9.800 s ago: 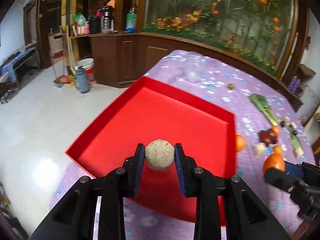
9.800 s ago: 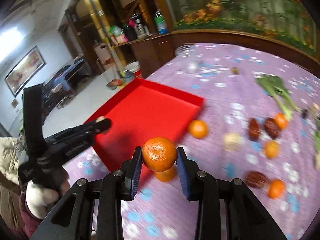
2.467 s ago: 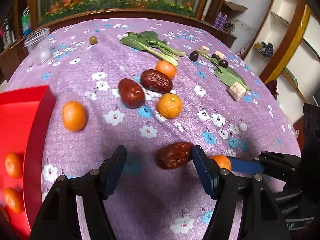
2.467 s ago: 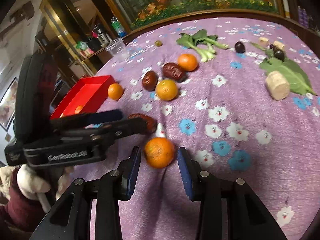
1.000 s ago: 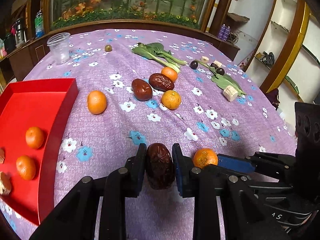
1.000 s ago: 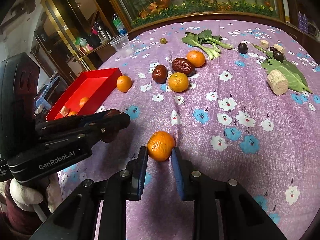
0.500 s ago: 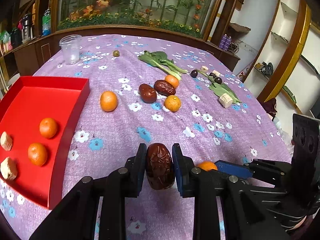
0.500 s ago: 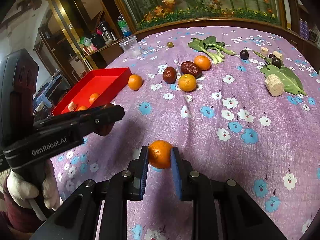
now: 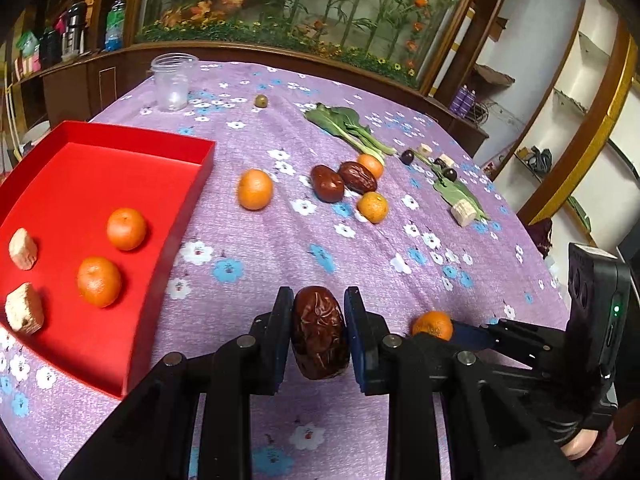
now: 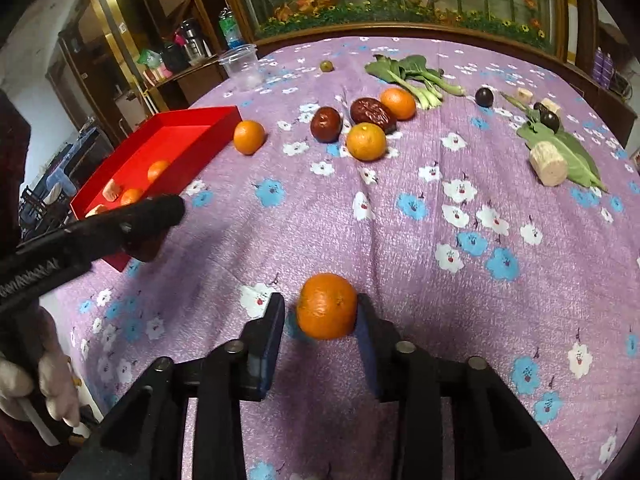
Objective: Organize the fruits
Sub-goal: 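Carry the date and mandarin over the red tray and release both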
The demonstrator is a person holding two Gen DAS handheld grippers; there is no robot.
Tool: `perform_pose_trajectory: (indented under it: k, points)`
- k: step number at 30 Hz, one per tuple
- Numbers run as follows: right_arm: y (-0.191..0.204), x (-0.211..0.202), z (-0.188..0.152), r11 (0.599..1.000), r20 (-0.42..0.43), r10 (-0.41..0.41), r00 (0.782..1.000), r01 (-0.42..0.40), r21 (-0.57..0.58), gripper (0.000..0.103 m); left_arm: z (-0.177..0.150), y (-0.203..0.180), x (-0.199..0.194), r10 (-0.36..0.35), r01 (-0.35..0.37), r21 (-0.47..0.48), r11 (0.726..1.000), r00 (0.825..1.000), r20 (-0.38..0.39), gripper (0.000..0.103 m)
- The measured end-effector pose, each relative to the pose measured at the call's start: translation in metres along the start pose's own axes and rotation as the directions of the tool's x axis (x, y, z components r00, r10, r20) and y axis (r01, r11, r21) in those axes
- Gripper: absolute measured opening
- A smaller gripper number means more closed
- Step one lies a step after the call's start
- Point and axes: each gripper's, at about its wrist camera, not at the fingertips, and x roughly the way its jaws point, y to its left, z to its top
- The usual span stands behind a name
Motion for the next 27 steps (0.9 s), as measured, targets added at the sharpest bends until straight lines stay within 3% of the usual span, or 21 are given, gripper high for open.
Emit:
perform_pose_trajectory:
  k: [10, 18, 21, 27]
  points:
    - [0.033, -0.013, 0.029, 0.997, 0.044, 0.017, 0.999, -0.013, -0.076, 0.030, 0.022, 0.059, -0.045, -0.026, 0.039, -0.141, 0.989, 0.995, 0.092, 0.025]
    - [0.107, -0.018, 0.100, 0.970, 0.067, 0.152, 0.986, -0.136, -0.201, 0.030, 0.071, 0.118, -0.075, 0.115, -0.088, -0.190, 0.978, 0.984, 0.139, 0.025]
    - [0.137, -0.010, 0.118, 0.953, 0.047, 0.210, 0.977, -0.193, -0.234, 0.030, 0.087, 0.143, -0.071, 0.158, -0.130, -0.210, 0.969, 0.979, 0.125, 0.025]
    - [0.185, 0.047, 0.148, 0.934, -0.065, 0.271, 0.960, -0.278, -0.226, 0.030, 0.098, 0.194, -0.039, 0.168, -0.151, -0.286, 0.946, 0.985, 0.035, 0.025]
